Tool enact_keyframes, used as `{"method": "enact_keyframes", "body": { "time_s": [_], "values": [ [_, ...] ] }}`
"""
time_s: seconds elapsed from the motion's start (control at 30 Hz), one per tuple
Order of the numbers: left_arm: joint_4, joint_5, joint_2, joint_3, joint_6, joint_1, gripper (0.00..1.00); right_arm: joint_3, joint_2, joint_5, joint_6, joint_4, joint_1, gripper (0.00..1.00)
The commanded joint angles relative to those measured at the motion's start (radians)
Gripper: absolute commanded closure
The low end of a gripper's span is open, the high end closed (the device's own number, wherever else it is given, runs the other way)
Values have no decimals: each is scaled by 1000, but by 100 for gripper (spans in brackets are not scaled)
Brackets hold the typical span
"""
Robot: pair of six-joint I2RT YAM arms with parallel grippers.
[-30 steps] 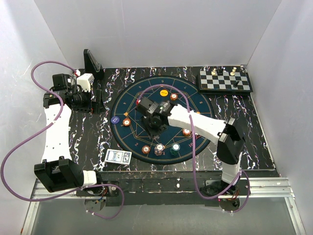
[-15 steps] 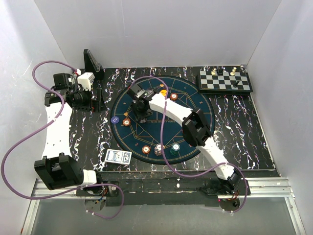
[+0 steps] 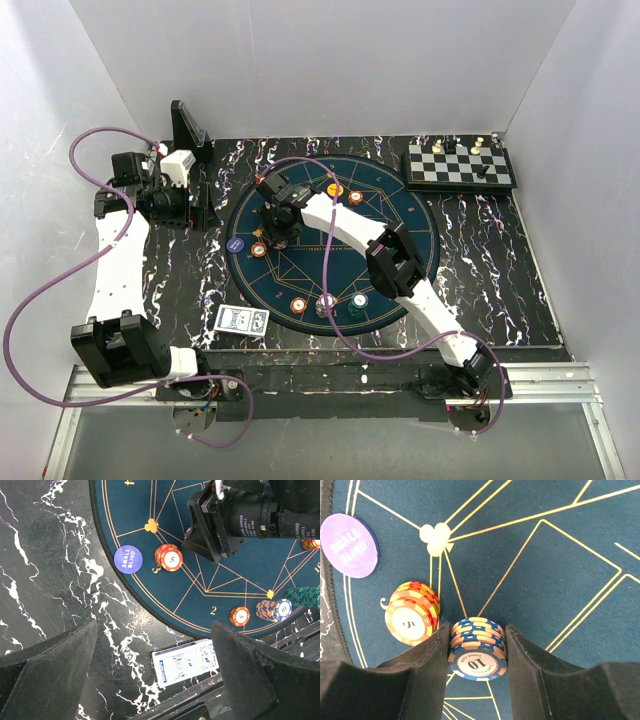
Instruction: Distribute texas hold em gaming equipment
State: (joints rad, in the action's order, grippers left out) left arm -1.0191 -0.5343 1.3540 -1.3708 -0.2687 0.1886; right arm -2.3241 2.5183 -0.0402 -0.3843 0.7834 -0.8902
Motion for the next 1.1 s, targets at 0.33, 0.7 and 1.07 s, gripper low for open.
{"method": "enact_keyframes", "body": {
  "time_s": [0.33,0.7,1.07],
  "values": [
    [-1,-35,-24,3,-1,12,2,-77,25,66,-22,-24,20,22],
    [-22,-16,-62,-13,8,15,2,-34,-173,-7,8,40,42,16],
    [-61,-44,-115,9,17,14,2,665,-656,-86,12,-72,-44,11]
  ]
}}
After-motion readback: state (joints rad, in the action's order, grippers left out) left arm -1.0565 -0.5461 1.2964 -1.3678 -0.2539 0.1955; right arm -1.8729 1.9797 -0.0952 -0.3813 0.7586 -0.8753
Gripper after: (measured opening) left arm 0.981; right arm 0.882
